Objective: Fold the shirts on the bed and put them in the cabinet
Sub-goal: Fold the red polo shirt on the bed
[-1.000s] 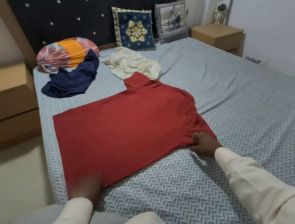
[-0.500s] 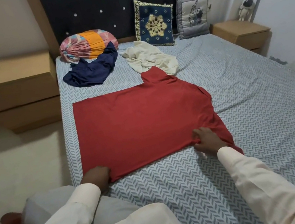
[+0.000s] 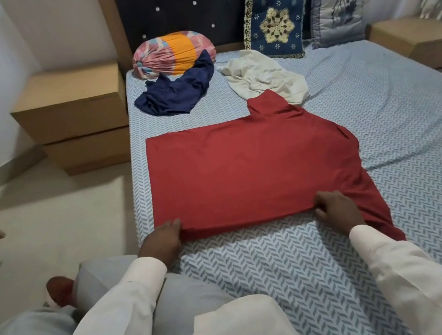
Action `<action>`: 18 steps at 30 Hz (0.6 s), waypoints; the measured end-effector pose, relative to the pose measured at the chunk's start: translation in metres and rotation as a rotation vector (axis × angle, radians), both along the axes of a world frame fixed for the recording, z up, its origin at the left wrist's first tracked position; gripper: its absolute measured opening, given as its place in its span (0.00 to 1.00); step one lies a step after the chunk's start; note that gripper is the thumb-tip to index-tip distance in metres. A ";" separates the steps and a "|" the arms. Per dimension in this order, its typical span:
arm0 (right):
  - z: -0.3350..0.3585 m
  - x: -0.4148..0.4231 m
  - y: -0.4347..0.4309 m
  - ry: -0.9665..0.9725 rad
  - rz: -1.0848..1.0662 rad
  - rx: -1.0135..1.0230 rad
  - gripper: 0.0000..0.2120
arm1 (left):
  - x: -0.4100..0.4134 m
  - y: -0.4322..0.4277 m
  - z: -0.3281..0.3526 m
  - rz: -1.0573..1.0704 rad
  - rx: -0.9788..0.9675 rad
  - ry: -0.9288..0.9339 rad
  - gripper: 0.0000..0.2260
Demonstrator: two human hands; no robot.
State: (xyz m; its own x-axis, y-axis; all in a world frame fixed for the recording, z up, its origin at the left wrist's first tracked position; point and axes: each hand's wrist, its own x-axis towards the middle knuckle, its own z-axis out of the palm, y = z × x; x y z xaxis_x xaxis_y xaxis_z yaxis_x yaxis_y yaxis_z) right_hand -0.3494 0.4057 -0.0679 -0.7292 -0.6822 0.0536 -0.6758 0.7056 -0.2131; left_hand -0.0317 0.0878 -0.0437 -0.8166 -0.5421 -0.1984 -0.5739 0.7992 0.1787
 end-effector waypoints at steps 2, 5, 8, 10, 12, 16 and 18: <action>0.001 -0.001 -0.003 -0.009 -0.016 -0.010 0.08 | 0.000 -0.005 0.003 0.028 0.057 0.109 0.11; 0.001 -0.001 -0.008 -0.020 -0.022 0.024 0.10 | -0.001 -0.007 0.012 0.036 0.089 0.160 0.07; 0.000 -0.001 -0.010 -0.012 -0.004 0.072 0.13 | 0.003 -0.009 0.013 -0.049 0.047 0.048 0.09; 0.001 -0.004 -0.006 0.044 0.000 0.041 0.12 | 0.007 -0.011 0.009 -0.089 0.021 -0.026 0.08; 0.003 -0.005 -0.001 0.102 0.005 0.012 0.12 | 0.009 -0.013 0.006 -0.110 -0.029 -0.117 0.12; 0.001 -0.003 0.008 0.038 0.005 0.134 0.08 | 0.008 -0.010 0.005 -0.144 -0.107 -0.277 0.10; 0.001 -0.003 0.008 -0.006 0.000 0.164 0.07 | 0.006 -0.011 0.006 -0.150 -0.128 -0.323 0.10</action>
